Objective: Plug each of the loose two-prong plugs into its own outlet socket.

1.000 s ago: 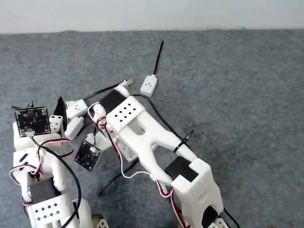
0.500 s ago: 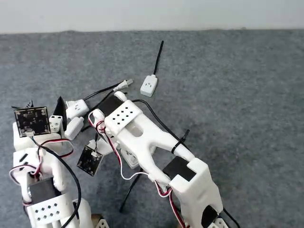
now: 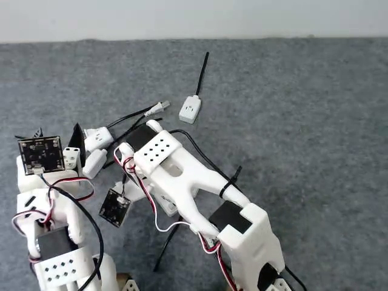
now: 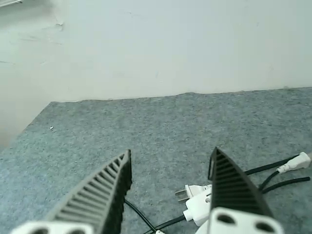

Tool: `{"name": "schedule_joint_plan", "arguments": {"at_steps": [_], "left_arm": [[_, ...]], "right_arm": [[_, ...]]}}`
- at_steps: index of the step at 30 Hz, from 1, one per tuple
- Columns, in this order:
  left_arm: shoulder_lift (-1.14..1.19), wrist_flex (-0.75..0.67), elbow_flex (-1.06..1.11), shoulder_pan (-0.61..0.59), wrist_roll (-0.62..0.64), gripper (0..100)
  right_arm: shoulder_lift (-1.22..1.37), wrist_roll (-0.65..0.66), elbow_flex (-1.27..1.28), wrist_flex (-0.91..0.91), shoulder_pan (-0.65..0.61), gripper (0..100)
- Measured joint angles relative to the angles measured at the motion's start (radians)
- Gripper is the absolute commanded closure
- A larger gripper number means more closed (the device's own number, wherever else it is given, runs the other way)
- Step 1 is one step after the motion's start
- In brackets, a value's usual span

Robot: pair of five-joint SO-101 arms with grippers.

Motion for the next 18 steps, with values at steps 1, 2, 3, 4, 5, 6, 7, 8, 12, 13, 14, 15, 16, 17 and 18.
{"name": "schedule_joint_plan", "arguments": {"at_steps": [1,2,3,4,5,6,7,8,12,13,14,15,16,17,18], "left_arm": [[0.0,0.0,0.0,-0.002,0.0,74],[0.0,0.0,0.0,-0.012,0.0,74],[0.0,0.0,0.0,-0.025,0.0,74],[0.0,0.0,0.0,-0.026,0.0,74],[0.0,0.0,0.0,-0.026,0.0,74],[0.0,0.0,0.0,-0.021,0.0,74],[0.0,0.0,0.0,-0.021,0.0,74],[0.0,0.0,0.0,-0.021,0.0,74],[0.0,0.0,0.0,-0.025,0.0,74],[0.0,0.0,0.0,-0.025,0.0,74],[0.0,0.0,-0.008,-0.026,0.0,74],[0.0,0.0,-0.021,-0.02,0.0,74],[0.0,0.006,-0.038,-0.011,0.0,74],[0.0,0.028,-0.064,0.003,0.0,74],[0.0,0.057,-0.092,0.02,0.0,74]], "right_arm": [[0.0,-0.034,-0.005,0.0,0.0,92.4],[0.002,-0.069,-0.017,0.0,0.0,87.6],[0.005,-0.104,-0.037,0.0,0.0,82.0],[0.006,-0.141,-0.052,0.0,0.0,76.0],[0.008,-0.18,-0.069,0.0,0.002,70.7],[0.008,-0.219,-0.087,0.0,0.002,66.7],[0.008,-0.253,-0.109,0.0,0.002,65.1],[0.008,-0.284,-0.132,0.0,0.002,65.6],[-0.055,-0.394,-0.224,0.0,0.031,71.0],[-0.084,-0.42,-0.241,0.0,0.035,71.9],[-0.121,-0.45,-0.252,0.0,0.041,72.3],[-0.16,-0.48,-0.259,0.0,0.046,72.1],[-0.201,-0.514,-0.264,0.0,0.052,71.9],[-0.242,-0.549,-0.267,0.0,0.058,71.7],[-0.288,-0.589,-0.267,0.0,0.066,71.8]]}}
